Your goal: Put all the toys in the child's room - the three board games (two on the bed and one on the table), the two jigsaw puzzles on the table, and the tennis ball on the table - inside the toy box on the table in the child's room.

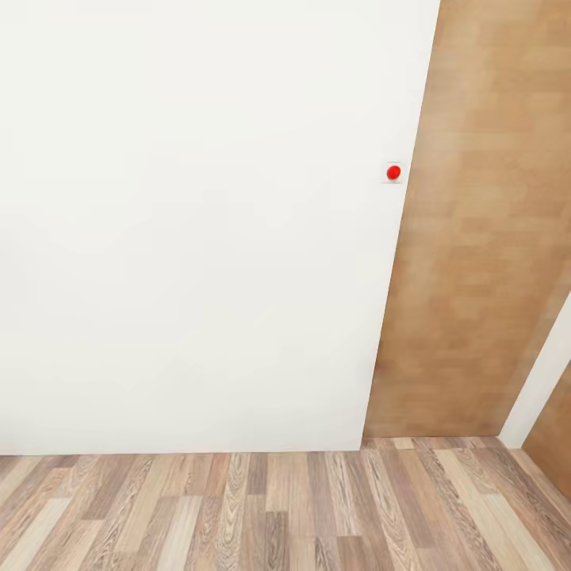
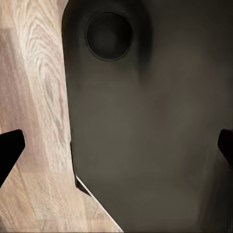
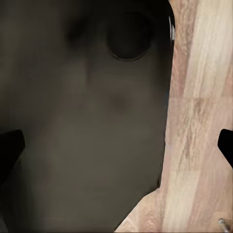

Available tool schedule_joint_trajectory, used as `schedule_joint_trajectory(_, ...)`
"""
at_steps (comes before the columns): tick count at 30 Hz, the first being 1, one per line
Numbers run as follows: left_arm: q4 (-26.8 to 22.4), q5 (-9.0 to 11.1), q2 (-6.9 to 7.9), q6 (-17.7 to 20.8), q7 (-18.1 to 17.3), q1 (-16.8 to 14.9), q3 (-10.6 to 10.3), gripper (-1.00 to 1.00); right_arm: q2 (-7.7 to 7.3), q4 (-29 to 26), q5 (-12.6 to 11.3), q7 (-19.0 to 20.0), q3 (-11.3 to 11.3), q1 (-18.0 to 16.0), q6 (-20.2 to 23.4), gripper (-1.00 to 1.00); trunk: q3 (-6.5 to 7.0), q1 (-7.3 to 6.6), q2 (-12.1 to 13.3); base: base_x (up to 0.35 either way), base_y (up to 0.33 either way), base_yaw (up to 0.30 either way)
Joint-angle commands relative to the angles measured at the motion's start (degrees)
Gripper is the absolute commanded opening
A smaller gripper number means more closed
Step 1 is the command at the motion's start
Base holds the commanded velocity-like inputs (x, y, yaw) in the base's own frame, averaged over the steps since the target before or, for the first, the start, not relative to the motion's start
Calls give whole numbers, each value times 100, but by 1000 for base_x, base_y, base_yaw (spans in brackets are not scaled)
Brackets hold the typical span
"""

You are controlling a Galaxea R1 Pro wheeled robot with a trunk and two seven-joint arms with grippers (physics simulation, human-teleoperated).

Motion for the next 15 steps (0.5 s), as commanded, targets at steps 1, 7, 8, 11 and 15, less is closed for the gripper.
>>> schedule_joint_trajectory(1,-33,-26,-33,-33,-9,-1,-9,100,33,-27,-20,-24,-31,-9,33,100,-3,0,-1,0,0,0)
schedule_joint_trajectory(7,-113,-13,-79,-32,-9,-1,-20,100,160,-27,-18,-31,-29,-6,108,100,-3,0,-1,0,0,0)
schedule_joint_trajectory(8,-114,-7,-79,-30,-9,-1,-29,100,175,-27,-18,-33,-31,-4,110,100,-3,0,-1,0,0,0)
schedule_joint_trajectory(11,-114,23,-79,-36,-9,-1,-24,100,191,-27,-18,-34,-37,-2,113,100,-3,0,-1,0,0,0)
schedule_joint_trajectory(15,-118,34,-69,-40,-9,-1,-19,100,179,-27,2,-35,-20,-1,82,100,-3,0,-1,0,0,0)
